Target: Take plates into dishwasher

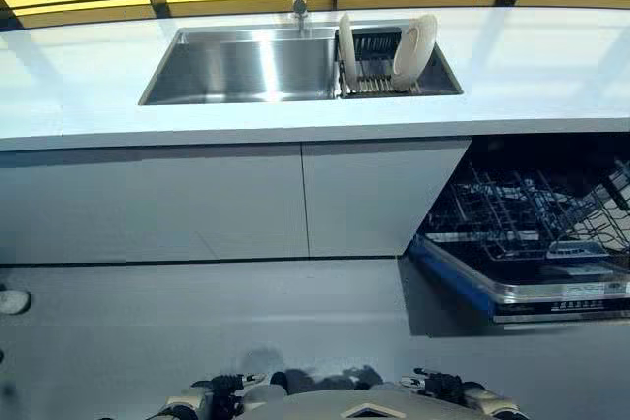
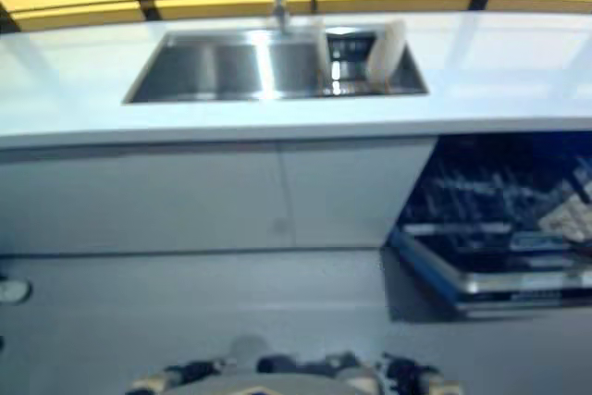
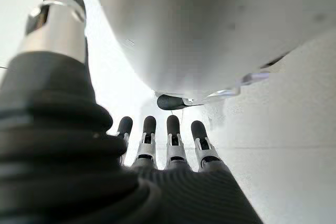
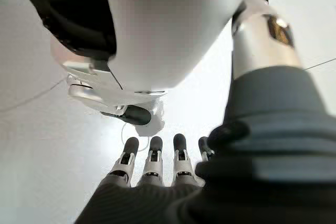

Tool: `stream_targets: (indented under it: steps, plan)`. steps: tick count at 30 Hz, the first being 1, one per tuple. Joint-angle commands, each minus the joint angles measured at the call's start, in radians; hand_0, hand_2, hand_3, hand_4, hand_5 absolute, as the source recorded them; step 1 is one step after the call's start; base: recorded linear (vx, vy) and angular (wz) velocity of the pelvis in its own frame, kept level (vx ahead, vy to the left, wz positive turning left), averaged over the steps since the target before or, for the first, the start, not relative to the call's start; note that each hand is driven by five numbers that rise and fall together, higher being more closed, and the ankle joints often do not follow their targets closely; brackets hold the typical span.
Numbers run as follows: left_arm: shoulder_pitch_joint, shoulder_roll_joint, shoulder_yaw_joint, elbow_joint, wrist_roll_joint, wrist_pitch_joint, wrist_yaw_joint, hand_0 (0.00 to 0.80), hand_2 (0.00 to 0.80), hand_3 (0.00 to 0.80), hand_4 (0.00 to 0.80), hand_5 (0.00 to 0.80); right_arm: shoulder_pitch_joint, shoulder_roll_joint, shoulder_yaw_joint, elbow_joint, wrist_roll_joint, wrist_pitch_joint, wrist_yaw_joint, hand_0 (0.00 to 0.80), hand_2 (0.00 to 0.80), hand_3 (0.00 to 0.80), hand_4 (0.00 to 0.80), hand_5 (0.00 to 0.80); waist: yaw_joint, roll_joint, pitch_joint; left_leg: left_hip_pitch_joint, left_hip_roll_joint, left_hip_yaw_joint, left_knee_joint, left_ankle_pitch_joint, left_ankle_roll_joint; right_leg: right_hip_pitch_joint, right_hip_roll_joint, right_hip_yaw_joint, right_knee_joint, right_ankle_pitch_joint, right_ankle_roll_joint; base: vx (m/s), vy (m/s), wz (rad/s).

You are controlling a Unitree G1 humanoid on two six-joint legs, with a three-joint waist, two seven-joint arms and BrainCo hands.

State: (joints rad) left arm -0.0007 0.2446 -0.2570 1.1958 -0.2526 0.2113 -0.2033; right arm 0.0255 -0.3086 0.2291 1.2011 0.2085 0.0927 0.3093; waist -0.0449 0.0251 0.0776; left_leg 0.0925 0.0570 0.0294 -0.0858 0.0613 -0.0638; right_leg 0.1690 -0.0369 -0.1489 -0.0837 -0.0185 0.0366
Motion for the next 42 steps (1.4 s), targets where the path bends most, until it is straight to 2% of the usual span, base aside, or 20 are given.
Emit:
stream_targets:
  steps: [1, 5, 24, 35, 40, 42]
  plan:
    - [-0.066, 0.014, 0.006, 0.031, -0.011, 0.01, 0.01, 0.0, 0.0, 0.0, 0.0, 0.0, -0.054, 0.019, -0.002, 0.027, -0.007, -0.017, -0.004, 0.0, 0.0, 0.0, 0.0, 0.0, -0.008, -0.038, 0.022, 0.051, -0.089, 0.037, 0.022, -0.096, 0.089, -0.074, 0.023, 0.078, 0.072, 0.013, 0.021, 0.0, 0.0, 0.0]
    - [-0.068, 0.017, 0.008, 0.027, -0.016, 0.039, -0.003, 0.0, 0.0, 0.0, 0.0, 0.0, -0.055, 0.019, 0.0, 0.024, -0.007, -0.012, 0.001, 0.0, 0.0, 0.0, 0.0, 0.0, -0.008, -0.041, 0.022, 0.053, -0.088, 0.04, 0.023, -0.097, 0.09, -0.072, 0.023, 0.079, 0.073, 0.013, 0.021, 0.0, 0.0, 0.0]
    - [-0.051, 0.008, 0.007, 0.035, -0.019, 0.033, 0.007, 0.0, 0.0, 0.0, 0.0, 0.0, -0.06, 0.026, 0.007, 0.016, -0.01, 0.004, -0.006, 0.0, 0.0, 0.0, 0.0, 0.0, -0.005, -0.04, 0.018, 0.055, -0.087, 0.036, 0.028, -0.099, 0.091, -0.067, 0.023, 0.075, 0.076, 0.008, 0.014, 0.0, 0.0, 0.0]
    - [-0.055, 0.006, 0.005, 0.039, -0.011, 0.028, 0.018, 0.0, 0.0, 0.0, 0.0, 0.0, -0.076, 0.028, 0.014, 0.01, 0.007, 0.005, -0.018, 0.0, 0.0, 0.0, 0.0, 0.0, -0.003, -0.043, 0.024, 0.051, -0.09, 0.027, 0.052, -0.114, 0.104, -0.075, 0.027, 0.085, 0.103, -0.006, 0.006, 0.003, -0.01, 0.0]
    - [-0.052, 0.009, 0.008, 0.036, -0.014, -0.004, 0.042, 0.0, 0.0, 0.0, 0.0, 0.0, -0.075, 0.032, 0.014, 0.007, -0.005, 0.011, -0.017, 0.0, 0.0, 0.0, 0.0, 0.0, -0.006, -0.049, 0.022, 0.041, -0.088, 0.015, 0.102, -0.138, 0.109, -0.082, 0.034, 0.101, 0.142, -0.032, -0.009, 0.038, -0.056, 0.0]
    - [-0.058, 0.006, 0.021, 0.032, -0.1, -0.006, 0.064, 0.0, 0.0, 0.0, 0.0, 0.0, -0.081, 0.031, 0.02, 0.006, -0.003, 0.01, -0.007, 0.0, 0.0, 0.0, 0.0, 0.0, -0.006, -0.06, 0.027, 0.014, -0.083, 0.016, 0.189, -0.172, 0.108, -0.095, 0.025, 0.099, 0.175, -0.051, -0.023, 0.03, -0.072, 0.05]
